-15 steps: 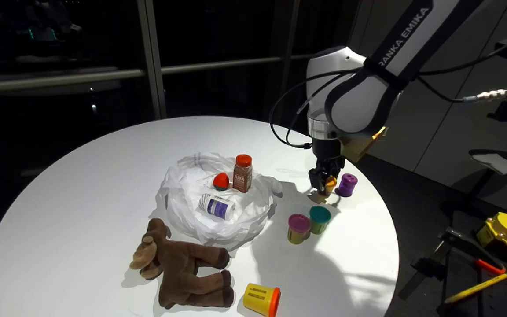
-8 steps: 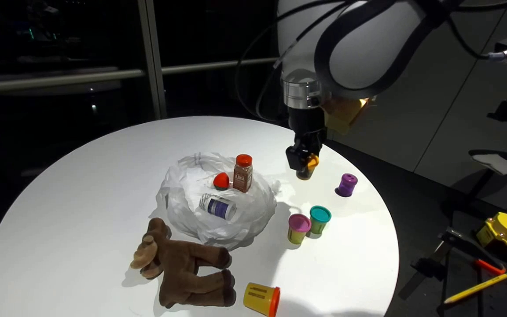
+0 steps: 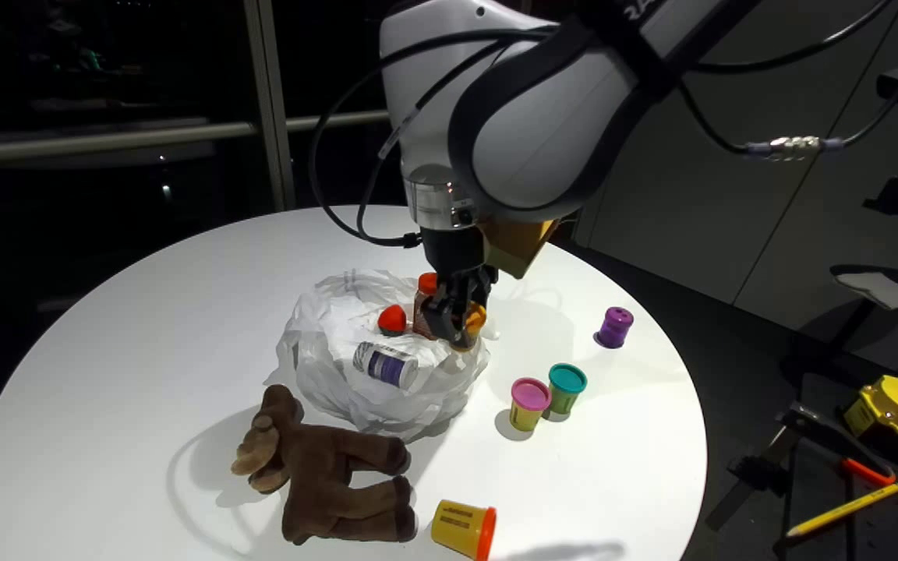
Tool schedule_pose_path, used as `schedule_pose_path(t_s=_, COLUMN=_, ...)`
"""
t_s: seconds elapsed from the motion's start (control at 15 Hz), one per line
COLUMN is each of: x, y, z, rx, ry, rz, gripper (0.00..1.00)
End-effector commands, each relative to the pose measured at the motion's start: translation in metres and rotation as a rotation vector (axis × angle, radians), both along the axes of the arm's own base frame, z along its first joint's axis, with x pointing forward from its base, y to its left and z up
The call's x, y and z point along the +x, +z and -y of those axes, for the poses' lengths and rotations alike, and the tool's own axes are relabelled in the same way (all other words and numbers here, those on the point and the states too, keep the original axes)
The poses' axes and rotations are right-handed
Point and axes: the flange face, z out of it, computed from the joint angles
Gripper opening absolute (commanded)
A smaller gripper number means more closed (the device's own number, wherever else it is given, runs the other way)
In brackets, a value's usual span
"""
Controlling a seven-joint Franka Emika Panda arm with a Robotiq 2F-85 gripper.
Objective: Put the objects on the table into the plastic bag.
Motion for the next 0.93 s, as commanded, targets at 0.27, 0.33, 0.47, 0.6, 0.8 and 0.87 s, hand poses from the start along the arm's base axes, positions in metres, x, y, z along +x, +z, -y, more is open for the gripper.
schedule_pose_path(t_s=0.27, x=0.065, y=-0.057, z=-0.011, rx=-0.012, ry=-0.025, rz=0.007, gripper=0.24)
schedule_pose_path(t_s=0.33, x=0.069, y=-0.06, z=-0.01, rx=-0.011, ry=-0.029, rz=0.007, gripper=0.24)
schedule_pose_path(t_s=0.47, x=0.077, y=-0.067, z=-0.007, rx=-0.016, ry=-0.037, rz=0.012, gripper=0.24)
schedule_pose_path(t_s=0.6, x=0.079, y=-0.065, z=-0.003, rx=-0.018, ry=-0.044, rz=0.014, gripper=0.74)
schedule_pose_path(t_s=0.8, x=0.069, y=-0.045, z=0.011, rx=-0.046, ry=-0.05, rz=0.061, gripper=0.9)
schedule_pose_path(t_s=0.87, x=0.058, y=-0.034, z=0.014, rx=-0.045, ry=-0.036, rz=0.071, gripper=0.97)
